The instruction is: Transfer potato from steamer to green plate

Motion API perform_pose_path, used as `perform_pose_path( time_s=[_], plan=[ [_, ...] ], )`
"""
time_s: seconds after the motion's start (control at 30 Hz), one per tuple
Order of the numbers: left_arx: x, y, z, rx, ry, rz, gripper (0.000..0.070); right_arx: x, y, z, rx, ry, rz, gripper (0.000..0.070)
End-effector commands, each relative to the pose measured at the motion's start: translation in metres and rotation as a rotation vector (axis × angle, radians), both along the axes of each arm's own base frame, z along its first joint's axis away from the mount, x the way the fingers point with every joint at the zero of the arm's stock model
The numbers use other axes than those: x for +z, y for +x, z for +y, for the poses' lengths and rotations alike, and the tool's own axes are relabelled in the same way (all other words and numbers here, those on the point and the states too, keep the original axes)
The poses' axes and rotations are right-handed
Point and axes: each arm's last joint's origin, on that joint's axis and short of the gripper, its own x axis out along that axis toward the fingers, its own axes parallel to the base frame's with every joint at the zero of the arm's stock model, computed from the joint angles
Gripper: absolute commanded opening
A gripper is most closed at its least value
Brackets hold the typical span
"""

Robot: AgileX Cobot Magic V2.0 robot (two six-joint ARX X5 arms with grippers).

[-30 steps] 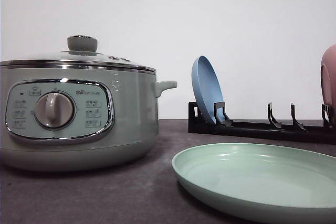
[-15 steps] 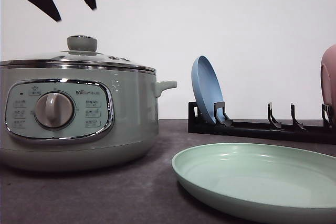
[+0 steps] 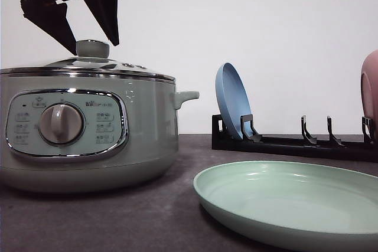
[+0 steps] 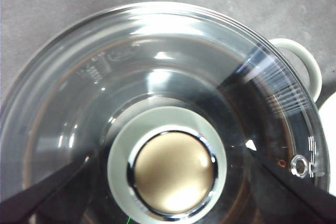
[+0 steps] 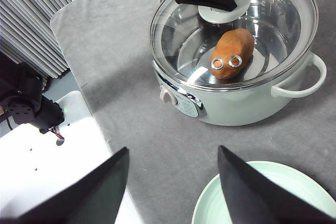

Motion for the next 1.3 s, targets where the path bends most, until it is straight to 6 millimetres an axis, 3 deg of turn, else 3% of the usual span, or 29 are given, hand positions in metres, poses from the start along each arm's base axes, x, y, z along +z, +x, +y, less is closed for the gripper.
perform_pose_path(
  time_s=[0.0,0.87,0.93,1.13,1.27],
  plan=[
    [0.0021,0.0039,-0.0039,-0.015,0.0,-0.012,0.0554,0.0029,0.0004,0.0024,0.014,0.002,-0.016,0.0335],
    [-0.0035,0.0066,-0.0063,-0.017,0.008,0.011,0.0547,0.0029,0.0004,0.0024,0.012,0.003,-0.014,0.0335],
    [-0.0035,0.0066,-0.0062,-0.016,0.008,0.011,0.0516,0.0029,0.0005,0.0024,0.01,0.002,-0.015,0.0335],
    [-0.0036,0.0065,-0.0061,-0.015,0.008,0.014,0.0297,0.0029,0.0006,0.0023,0.007,0.0,-0.017,0.0335],
    [-0.0043,0.0055,-0.0057,-0.015,0.012,0.026,0.0216,0.0029,0.0006,0.0023,0.007,-0.001,-0.017,0.0335]
  ],
)
